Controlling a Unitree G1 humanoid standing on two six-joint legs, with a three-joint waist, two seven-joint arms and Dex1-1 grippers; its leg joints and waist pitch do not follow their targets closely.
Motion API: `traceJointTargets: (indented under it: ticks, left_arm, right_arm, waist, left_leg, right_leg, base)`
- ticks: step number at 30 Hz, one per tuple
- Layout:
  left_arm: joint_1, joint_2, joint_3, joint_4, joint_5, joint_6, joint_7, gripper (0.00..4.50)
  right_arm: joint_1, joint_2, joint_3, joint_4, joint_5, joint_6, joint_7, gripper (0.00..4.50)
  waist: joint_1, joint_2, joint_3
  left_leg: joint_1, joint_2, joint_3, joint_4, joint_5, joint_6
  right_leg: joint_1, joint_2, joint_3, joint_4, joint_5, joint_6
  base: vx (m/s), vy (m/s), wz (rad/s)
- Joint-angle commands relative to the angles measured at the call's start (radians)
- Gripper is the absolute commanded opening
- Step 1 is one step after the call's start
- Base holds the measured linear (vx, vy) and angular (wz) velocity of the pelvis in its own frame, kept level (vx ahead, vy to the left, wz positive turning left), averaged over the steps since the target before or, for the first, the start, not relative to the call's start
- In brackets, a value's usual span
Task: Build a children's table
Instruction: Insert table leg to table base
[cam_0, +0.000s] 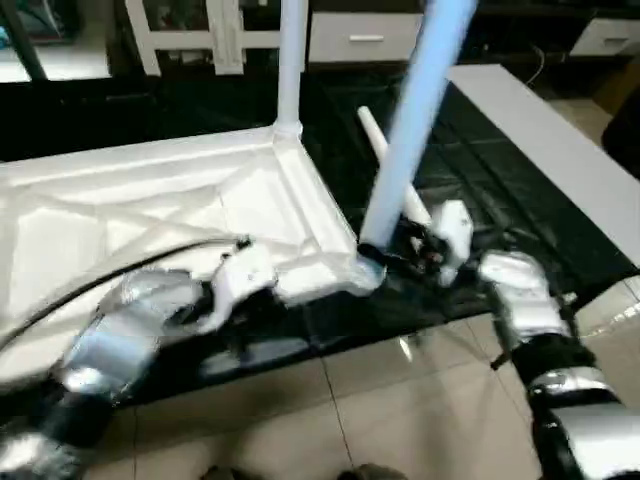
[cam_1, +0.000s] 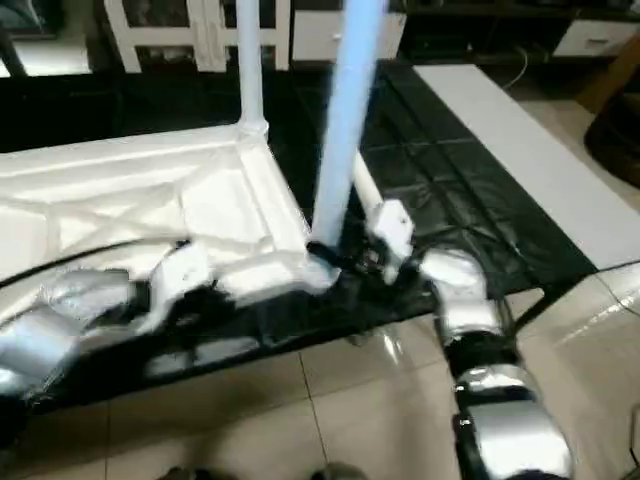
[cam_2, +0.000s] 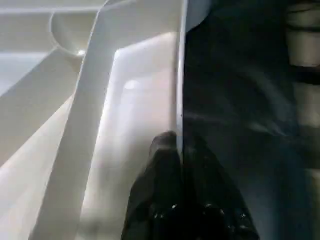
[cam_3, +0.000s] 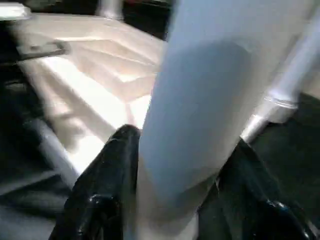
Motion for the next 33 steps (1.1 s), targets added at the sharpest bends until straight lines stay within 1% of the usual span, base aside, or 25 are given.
traceJointTargets:
  ticks: [1,3,4,5,7,8,10,11,12,15,17,18,20,21,22,23,24,25,26,27,28,29,31,32,33]
  left_arm:
    - [-0.009,-0.104,-0.072,0.056,0.011,0.095,0.095,0.0]
    - [-0.052,-0.175,-0.048,0.095,0.016,0.183,0.171,0.0]
    - [-0.068,-0.204,-0.031,0.111,0.012,0.217,0.2,0.0]
    - [-0.085,-0.232,-0.013,0.129,0.009,0.245,0.227,0.0]
    - [-0.105,-0.261,0.007,0.15,0.006,0.263,0.254,0.0]
    - [-0.115,-0.273,0.015,0.16,0.008,0.268,0.263,0.0]
    - [-0.135,-0.289,0.029,0.18,0.013,0.267,0.279,0.0]
    - [-0.147,-0.296,0.04,0.188,0.017,0.268,0.286,0.0]
    - [-0.148,-0.297,0.041,0.188,0.017,0.269,0.287,0.0]
    - [-0.143,-0.28,0.042,0.168,0.021,0.282,0.281,0.0]
    - [-0.137,-0.269,0.037,0.16,0.021,0.274,0.274,0.0]
    - [-0.112,-0.229,0.013,0.133,0.022,0.205,0.239,0.0]
    - [-0.094,-0.202,-0.004,0.113,0.024,0.157,0.21,0.0]
    - [-0.061,-0.155,-0.029,0.067,0.011,0.134,0.144,0.0]
    - [-0.036,-0.12,-0.046,0.037,0.003,0.113,0.096,0.0]
    - [-0.003,-0.073,-0.064,0.0,-0.006,0.076,0.037,0.0]
    - [0.006,-0.061,-0.066,-0.009,-0.008,0.064,0.023,0.0]
    - [0.006,-0.061,-0.066,-0.009,-0.008,0.063,0.022,0.0]
    - [0.054,0.011,-0.075,-0.056,-0.024,-0.014,-0.063,0.0]
    - [0.087,0.054,-0.072,-0.082,-0.037,-0.077,-0.116,0.0]
    - [0.094,0.063,-0.071,-0.087,-0.04,-0.091,-0.127,0.0]
    - [0.108,0.08,-0.065,-0.097,-0.049,-0.108,-0.148,0.0]
    - [0.124,0.104,-0.061,-0.108,-0.063,-0.128,-0.168,0.0]
    - [0.151,0.151,-0.054,-0.122,-0.08,-0.158,-0.209,0.0]
    - [0.158,0.163,-0.052,-0.124,-0.084,-0.167,-0.22,0.0]
  right_arm:
    - [0.026,0.051,0.082,0.071,-0.133,0.016,-0.179,1.92]
    - [0.026,0.073,0.115,0.083,-0.208,-0.03,-0.3,1.92]
    - [0.025,0.081,0.133,0.082,-0.243,-0.054,-0.342,1.9]
    - [0.021,0.094,0.14,0.082,-0.261,-0.065,-0.38,1.88]
    - [0.015,0.113,0.141,0.084,-0.273,-0.067,-0.425,1.88]
    - [0.011,0.125,0.138,0.089,-0.272,-0.062,-0.449,1.86]
    - [0.003,0.155,0.116,0.102,-0.247,-0.034,-0.495,1.85]
    - [-0.004,0.191,0.066,0.122,-0.189,-0.001,-0.52,1.85]
    - [-0.005,0.195,0.061,0.124,-0.185,0.001,-0.524,1.85]
    - [-0.012,0.244,-0.044,0.129,-0.058,0.026,-0.488,1.85]
    - [-0.015,0.254,-0.073,0.123,-0.025,0.028,-0.464,1.85]
    - [-0.017,0.255,-0.106,0.094,0.035,0.044,-0.382,1.85]
    - [-0.017,0.252,-0.119,0.072,0.073,0.062,-0.326,1.85]
    - [-0.016,0.234,-0.124,0.041,0.117,0.12,-0.222,1.85]
    - [-0.014,0.21,-0.114,0.023,0.127,0.154,-0.15,1.85]
    - [-0.011,0.174,-0.102,0.002,0.138,0.207,-0.053,1.85]
    - [-0.011,0.164,-0.1,-0.002,0.141,0.225,-0.027,1.85]
    - [-0.011,0.164,-0.1,-0.002,0.141,0.225,-0.027,1.85]
    - [-0.008,0.096,-0.07,-0.019,0.137,0.288,0.103,1.85]
    - [-0.002,0.043,-0.038,-0.034,0.127,0.329,0.205,1.85]
    - [-0.001,0.031,-0.031,-0.038,0.125,0.338,0.228,1.85]
    - [0.002,0.006,-0.016,-0.048,0.121,0.354,0.278,1.85]
    - [0.005,-0.023,-0.003,-0.058,0.121,0.378,0.333,1.85]
    - [0.006,-0.069,0.017,-0.076,0.12,0.407,0.417,1.85]
    - [0.006,-0.08,0.021,-0.083,0.12,0.416,0.438,1.85]
  waist:
    - [-0.005,0.003,-0.034]
    - [-0.005,0.006,-0.033]
    - [-0.008,0.003,-0.036]
    - [-0.008,0.004,-0.043]
    - [-0.005,0.0,-0.046]
    - [-0.006,-0.001,-0.046]
    - [-0.008,-0.004,-0.047]
    - [-0.009,-0.005,-0.045]
    - [-0.008,-0.004,-0.045]
    - [-0.009,-0.002,-0.042]
    - [-0.011,-0.001,-0.043]
    - [-0.011,-0.001,-0.044]
    - [-0.012,0.002,-0.047]
    - [-0.017,0.004,-0.046]
    - [-0.024,0.002,-0.048]
    - [-0.029,0.004,-0.048]
    - [-0.031,0.002,-0.047]
    - [-0.03,0.007,-0.045]
    - [-0.03,0.008,-0.045]
    - [-0.027,0.001,-0.043]
    - [-0.025,0.004,-0.043]
    - [-0.022,0.009,-0.043]
    - [-0.018,0.01,-0.042]
    - [-0.016,0.009,-0.042]
    - [-0.016,0.003,-0.042]
  left_leg:
    - [0.019,0.039,-0.036,-0.075,-0.31,-0.031]
    - [0.026,0.04,-0.03,-0.074,-0.307,-0.034]
    - [0.016,0.037,-0.032,-0.076,-0.294,-0.037]
    - [0.011,0.035,-0.032,-0.074,-0.241,-0.035]
    - [0.016,0.03,-0.025,-0.065,-0.224,-0.002]
    - [0.011,0.028,-0.025,-0.065,-0.216,0.007]
    - [0.008,0.027,-0.026,-0.065,-0.211,0.035]
    - [0.009,0.027,-0.025,-0.066,-0.226,0.042]
    - [0.01,0.028,-0.027,-0.067,-0.234,0.044]
    - [0.01,0.033,-0.03,-0.072,-0.278,0.037]
    - [0.006,0.036,-0.033,-0.076,-0.27,0.032]
    - [0.007,0.035,-0.031,-0.073,-0.256,0.034]
    - [0.0,0.037,-0.033,-0.073,-0.232,0.052]
    - [-0.002,0.035,-0.033,-0.071,-0.204,0.073]
    - [-0.007,0.039,-0.033,-0.071,-0.184,0.083]
    - [-0.007,0.038,-0.031,-0.066,-0.146,0.108]
    - [-0.009,0.038,-0.03,-0.066,-0.136,0.117]
    - [-0.002,0.04,-0.026,-0.065,-0.125,0.125]
    - [0.0,0.042,-0.025,-0.065,-0.12,0.124]
    - [-0.003,0.041,-0.026,-0.064,-0.109,0.135]
    - [0.0,0.042,-0.027,-0.064,-0.106,0.14]
    - [0.008,0.044,-0.024,-0.064,-0.087,0.142]
    - [0.012,0.046,-0.022,-0.065,-0.067,0.141]
    - [0.015,0.046,-0.021,-0.065,-0.067,0.133]
    - [0.014,0.044,-0.02,-0.064,-0.071,0.132]
  right_leg:
    - [0.007,-0.076,0.054,-0.119,-0.381,-0.183]
    - [-0.004,-0.068,0.054,-0.118,-0.323,-0.184]
    - [0.002,-0.068,0.054,-0.114,-0.293,-0.185]
    - [0.012,-0.066,0.053,-0.103,-0.209,-0.187]
    - [0.01,-0.058,0.059,-0.1,-0.103,-0.197]
    - [0.013,-0.058,0.059,-0.099,-0.082,-0.2]
    - [0.016,-0.058,0.058,-0.098,-0.051,-0.2]
    - [0.015,-0.058,0.058,-0.1,-0.065,-0.198]
    - [0.015,-0.06,0.059,-0.1,-0.076,-0.197]
    - [0.011,-0.061,0.058,-0.105,-0.133,-0.191]
    - [0.014,-0.062,0.057,-0.103,-0.132,-0.189]
    - [0.012,-0.061,0.057,-0.102,-0.107,-0.194]
    - [0.018,-0.063,0.058,-0.097,-0.055,-0.204]
    - [0.021,-0.061,0.057,-0.091,0.006,-0.217]
    - [0.024,-0.061,0.057,-0.086,0.037,-0.225]
    - [0.027,-0.063,0.055,-0.082,0.094,-0.255]
    - [0.029,-0.062,0.055,-0.083,0.104,-0.263]
    - [0.024,-0.063,0.055,-0.083,0.112,-0.277]
    - [0.022,-0.065,0.055,-0.083,0.11,-0.284]
    - [0.03,-0.062,0.053,-0.082,0.112,-0.287]
    - [0.029,-0.062,0.052,-0.081,0.113,-0.286]
    - [0.025,-0.061,0.052,-0.08,0.126,-0.289]
    - [0.022,-0.062,0.051,-0.077,0.145,-0.296]
    - [0.021,-0.06,0.051,-0.076,0.138,-0.301]
    - [0.023,-0.059,0.051,-0.077,0.133,-0.3]
  base:
    - [0.0,0.0,0.0]
    - [0.0,0.0,0.0]
    - [0.0,0.0,0.0]
    - [0.0,0.0,0.0]
    - [0.0,0.0,0.0]
    - [0.0,0.0,0.0]
    - [0.0,0.0,0.0]
    - [0.0,0.0,0.0]
    - [0.0,0.0,0.0]
    - [0.0,0.0,0.0]
    - [0.0,0.0,0.0]
    - [0.0,0.0,0.0]
    - [0.0,0.0,0.0]
    - [0.0,0.0,0.0]
    - [0.0,0.0,0.0]
    - [0.0,0.0,0.0]
    - [0.0,0.0,0.0]
    - [0.0,0.0,0.0]
    - [0.0,0.0,0.0]
    - [0.0,0.0,0.0]
    - [0.0,0.0,0.0]
    - [0.0,0.0,0.0]
    - [0.0,0.0,0.0]
    - [0.0,0.0,0.0]
    - [0.0,0.0,0.0]
